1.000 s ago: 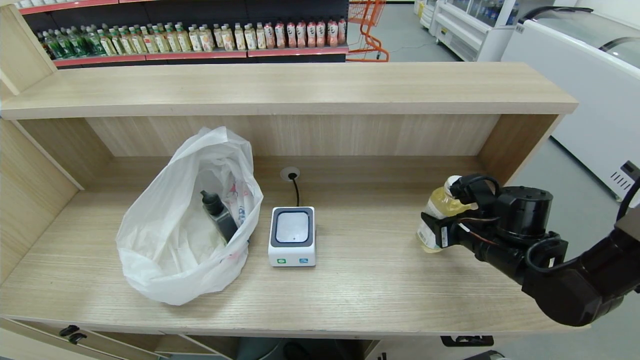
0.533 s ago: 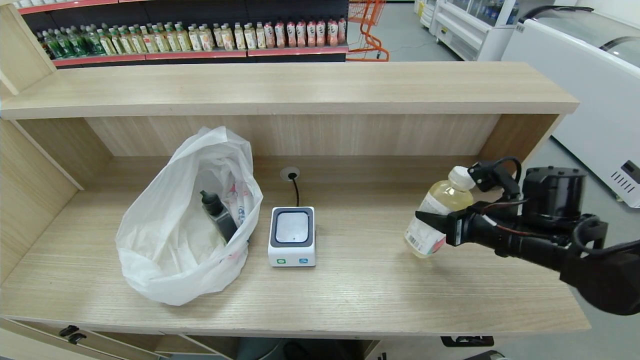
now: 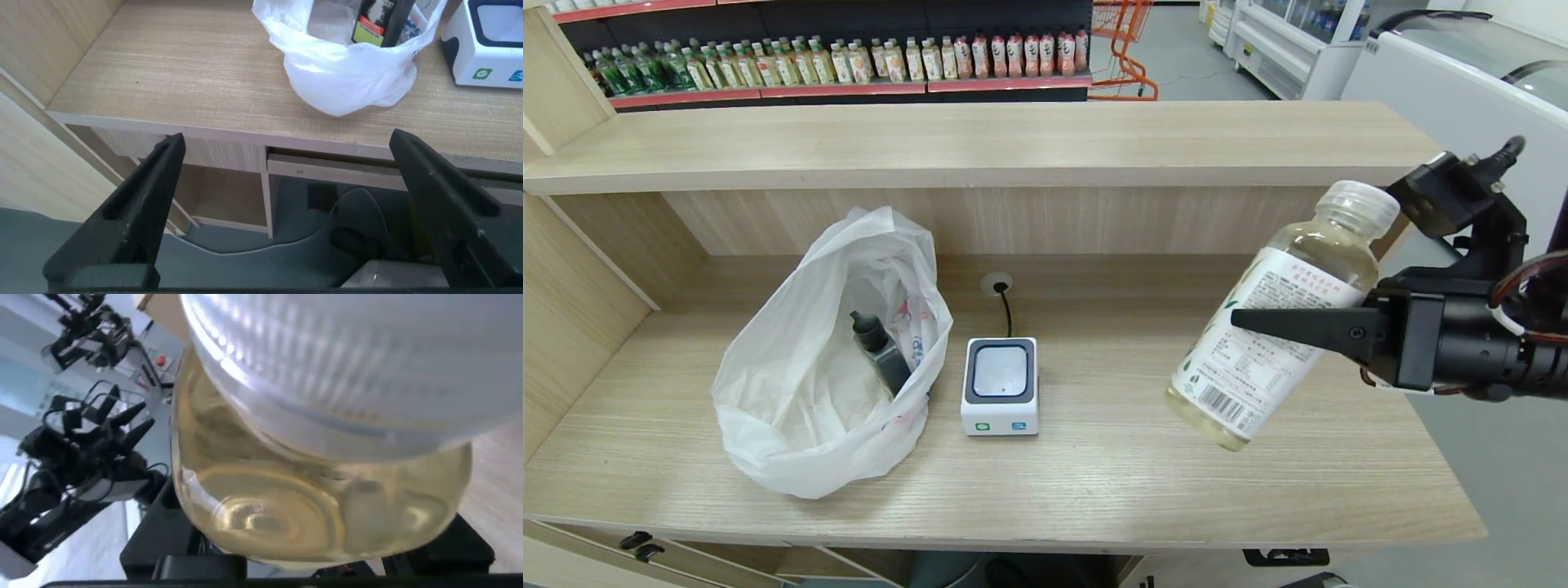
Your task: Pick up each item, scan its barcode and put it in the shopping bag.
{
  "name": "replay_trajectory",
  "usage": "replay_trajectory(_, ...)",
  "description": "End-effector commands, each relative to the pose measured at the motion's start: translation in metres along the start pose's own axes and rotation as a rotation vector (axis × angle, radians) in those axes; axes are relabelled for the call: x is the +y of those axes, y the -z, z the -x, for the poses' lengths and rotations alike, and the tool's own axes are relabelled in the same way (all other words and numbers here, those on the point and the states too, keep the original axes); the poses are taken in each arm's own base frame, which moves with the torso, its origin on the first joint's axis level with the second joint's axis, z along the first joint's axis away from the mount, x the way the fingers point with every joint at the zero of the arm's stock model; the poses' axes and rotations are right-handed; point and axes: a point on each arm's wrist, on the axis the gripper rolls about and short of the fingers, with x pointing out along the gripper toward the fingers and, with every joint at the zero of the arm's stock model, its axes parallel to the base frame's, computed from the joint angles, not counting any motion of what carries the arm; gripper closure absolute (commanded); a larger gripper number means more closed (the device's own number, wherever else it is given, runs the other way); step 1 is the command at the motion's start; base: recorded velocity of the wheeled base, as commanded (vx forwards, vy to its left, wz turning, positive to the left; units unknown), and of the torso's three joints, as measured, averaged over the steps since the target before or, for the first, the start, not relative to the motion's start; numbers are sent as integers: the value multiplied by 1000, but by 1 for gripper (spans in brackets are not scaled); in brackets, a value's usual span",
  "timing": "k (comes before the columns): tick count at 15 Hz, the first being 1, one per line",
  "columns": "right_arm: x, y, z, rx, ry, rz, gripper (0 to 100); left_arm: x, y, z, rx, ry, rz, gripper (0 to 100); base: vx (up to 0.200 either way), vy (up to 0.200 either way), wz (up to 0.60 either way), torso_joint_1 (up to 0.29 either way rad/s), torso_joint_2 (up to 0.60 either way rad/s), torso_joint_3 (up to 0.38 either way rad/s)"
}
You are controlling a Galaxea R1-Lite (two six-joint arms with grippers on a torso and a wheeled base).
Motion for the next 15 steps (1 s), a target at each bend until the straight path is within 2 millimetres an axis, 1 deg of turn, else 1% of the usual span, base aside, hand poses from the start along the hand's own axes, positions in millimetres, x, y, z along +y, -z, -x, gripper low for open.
replay_trajectory(1, 16, 1, -3, 11, -59, -2, 100, 0, 0, 0, 0, -1, 0, 0, 0, 0, 0, 0, 0, 0)
replay_trajectory(4, 27, 2, -10, 23, -107, -8, 100, 0, 0, 0, 0, -1, 0, 0, 0, 0, 0, 0, 0, 0)
replay_trajectory(5, 30, 5, -15, 36, -127, 3, 100, 0, 0, 0, 0, -1, 0, 0, 0, 0, 0, 0, 0, 0)
replay_trajectory(8, 37, 6, -14, 42, -147, 6, 100, 0, 0, 0, 0, 0, 0, 0, 0, 0, 0, 0, 0, 0)
replay_trajectory(12, 42, 11, -20, 82, -142, -22, 100, 0, 0, 0, 0, 0, 0, 0, 0, 0, 0, 0, 0, 0)
replay_trajectory(15, 44, 10, -16, 113, -127, -52, 100, 0, 0, 0, 0, 0, 0, 0, 0, 0, 0, 0, 0, 0)
